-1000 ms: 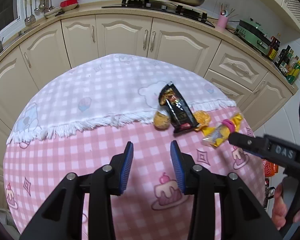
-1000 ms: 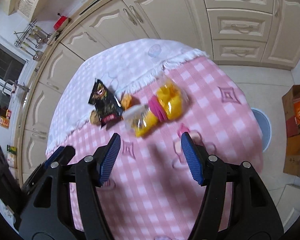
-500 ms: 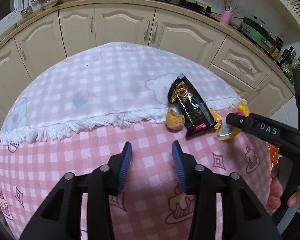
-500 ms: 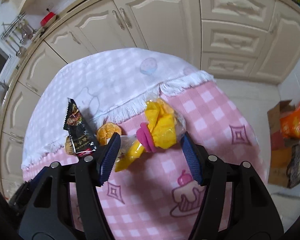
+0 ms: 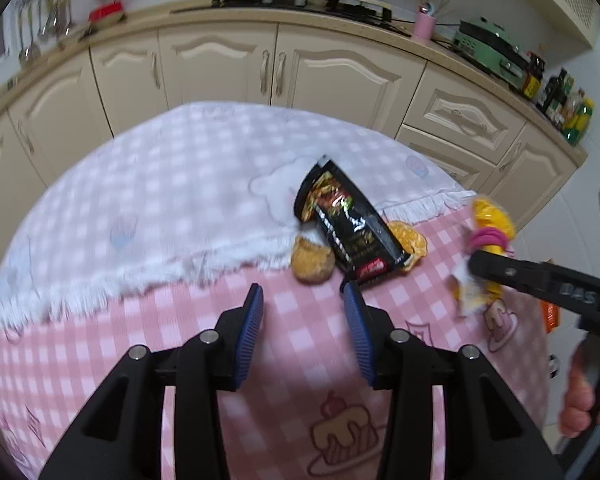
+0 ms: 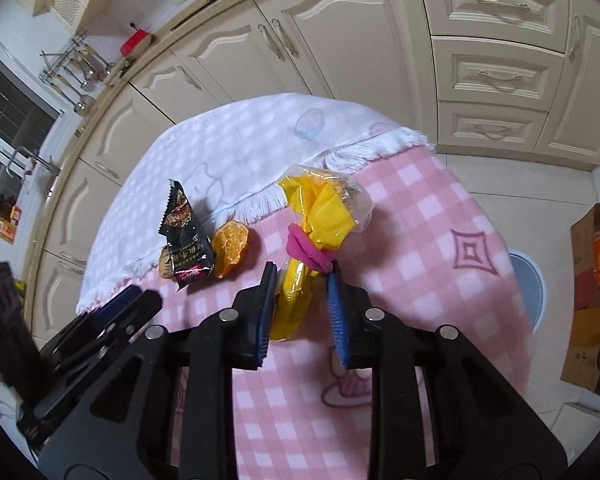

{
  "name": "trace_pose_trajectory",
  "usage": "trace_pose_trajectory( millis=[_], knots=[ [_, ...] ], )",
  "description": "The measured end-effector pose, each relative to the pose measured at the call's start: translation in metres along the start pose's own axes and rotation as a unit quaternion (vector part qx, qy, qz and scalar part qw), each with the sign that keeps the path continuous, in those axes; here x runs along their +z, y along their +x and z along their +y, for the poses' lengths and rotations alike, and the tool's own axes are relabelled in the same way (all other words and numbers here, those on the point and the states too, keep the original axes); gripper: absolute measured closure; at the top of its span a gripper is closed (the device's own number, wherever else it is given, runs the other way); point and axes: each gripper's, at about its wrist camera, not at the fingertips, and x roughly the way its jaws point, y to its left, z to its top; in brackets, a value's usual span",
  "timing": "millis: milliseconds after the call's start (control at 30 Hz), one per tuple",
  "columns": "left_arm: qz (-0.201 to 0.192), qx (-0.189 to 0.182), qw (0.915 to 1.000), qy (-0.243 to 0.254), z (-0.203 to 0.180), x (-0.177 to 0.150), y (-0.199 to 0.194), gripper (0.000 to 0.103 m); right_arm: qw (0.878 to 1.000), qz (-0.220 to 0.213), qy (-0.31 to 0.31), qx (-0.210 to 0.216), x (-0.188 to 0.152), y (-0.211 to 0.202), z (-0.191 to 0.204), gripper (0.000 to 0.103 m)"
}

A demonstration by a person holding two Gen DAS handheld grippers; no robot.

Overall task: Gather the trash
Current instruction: 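Grasp the yellow candy bag with pink tie with the right gripper, then grasp the round golden biscuit with the left gripper while the right gripper holds the bag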

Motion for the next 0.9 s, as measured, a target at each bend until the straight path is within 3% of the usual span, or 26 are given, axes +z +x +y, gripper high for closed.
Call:
trace_pose_trajectory(
  millis=[300, 433, 900],
  knots=[
    [-0.002, 0.044, 0.9983, 0.037, -0.011, 0.008, 0.022, 0.062, 1.0, -0.008, 0.012, 0.016, 0.0, -0.013, -0.022, 0.078],
    [-0.017, 0.034, 0.998, 0.051, -0.017, 0.007, 0.027, 0.077, 1.0, -0.002, 0.017, 0.013, -0.003, -0.013, -0.031, 0.078],
    [-0.067, 0.051, 0.9952, 0.049, -0.019, 0.001, 0.002, 0.078, 0.999, -0.018, 0.022, 0.019, -0.017, -0.039, -0.042, 0.078]
  ],
)
